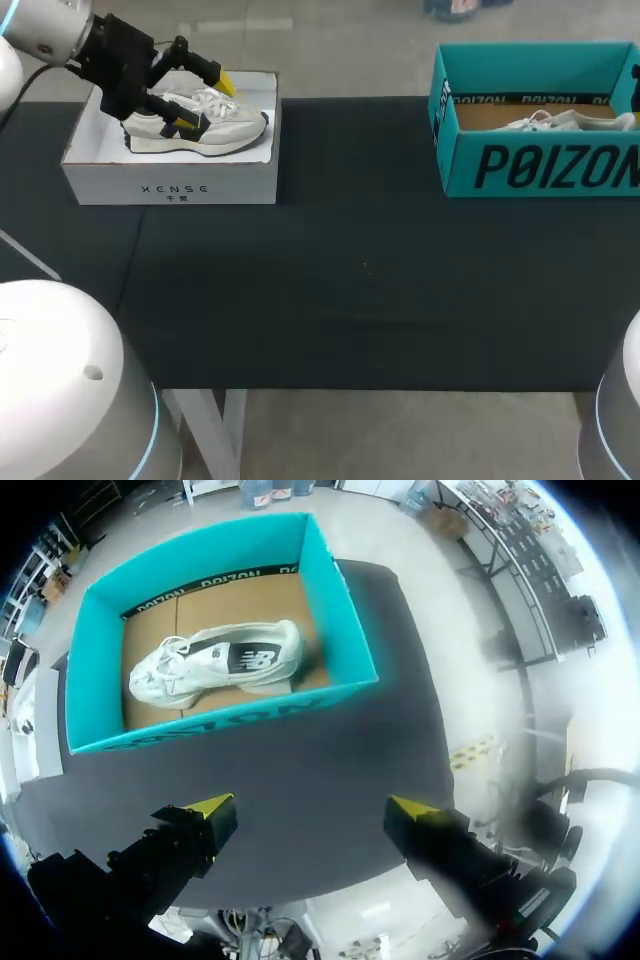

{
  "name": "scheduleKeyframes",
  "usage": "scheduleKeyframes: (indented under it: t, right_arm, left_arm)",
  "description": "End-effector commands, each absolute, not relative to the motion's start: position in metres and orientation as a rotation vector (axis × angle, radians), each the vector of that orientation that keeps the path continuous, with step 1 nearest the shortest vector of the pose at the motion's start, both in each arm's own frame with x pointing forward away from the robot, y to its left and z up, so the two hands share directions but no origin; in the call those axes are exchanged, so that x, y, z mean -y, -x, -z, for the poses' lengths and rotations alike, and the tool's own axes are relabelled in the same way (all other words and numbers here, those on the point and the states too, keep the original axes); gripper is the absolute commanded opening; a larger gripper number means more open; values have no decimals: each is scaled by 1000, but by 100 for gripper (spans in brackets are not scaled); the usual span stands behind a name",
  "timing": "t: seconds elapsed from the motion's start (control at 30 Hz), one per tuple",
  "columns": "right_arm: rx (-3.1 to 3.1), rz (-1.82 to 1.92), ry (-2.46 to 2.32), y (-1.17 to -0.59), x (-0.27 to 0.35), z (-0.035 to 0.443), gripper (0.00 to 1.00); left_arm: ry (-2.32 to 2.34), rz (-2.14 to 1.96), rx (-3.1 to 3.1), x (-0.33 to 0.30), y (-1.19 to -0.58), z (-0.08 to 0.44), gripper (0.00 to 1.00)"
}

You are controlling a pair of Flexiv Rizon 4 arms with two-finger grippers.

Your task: Take the shoe out of the shoebox, open the shoe tongue, remove and reinsert the insole, then place the shoe into the shoebox

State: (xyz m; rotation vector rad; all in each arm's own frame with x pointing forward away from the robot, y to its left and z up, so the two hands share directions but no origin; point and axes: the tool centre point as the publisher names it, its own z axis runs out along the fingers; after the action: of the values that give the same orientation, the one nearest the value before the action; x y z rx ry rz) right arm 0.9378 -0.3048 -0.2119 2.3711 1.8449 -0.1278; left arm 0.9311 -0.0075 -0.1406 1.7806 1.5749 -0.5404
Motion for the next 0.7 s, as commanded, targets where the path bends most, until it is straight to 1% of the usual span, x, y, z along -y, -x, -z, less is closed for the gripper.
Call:
scheduleKeyframes:
  t: [0.03, 0.2, 0.37, 0.5, 0.7]
  right_arm:
    - [-1818, 60, -2333, -922, 305, 219, 100]
    - [-1812, 96, -2358, -915, 307, 224, 100]
    - [-1800, 103, -2386, -912, 306, 225, 100]
    - [-1802, 14, -2424, -909, 295, 222, 100]
    - [-1806, -22, -2468, -903, 289, 221, 100]
  left_arm:
    - [-1963, 605, -1557, -7, -970, 133, 100]
    - [-2009, 483, -1673, -22, -1006, 132, 100]
    - [-2009, 483, -1673, -22, -1006, 132, 100]
    - [-2009, 483, -1673, -22, -1006, 132, 100]
    - [-2009, 483, -1673, -22, -1006, 132, 100]
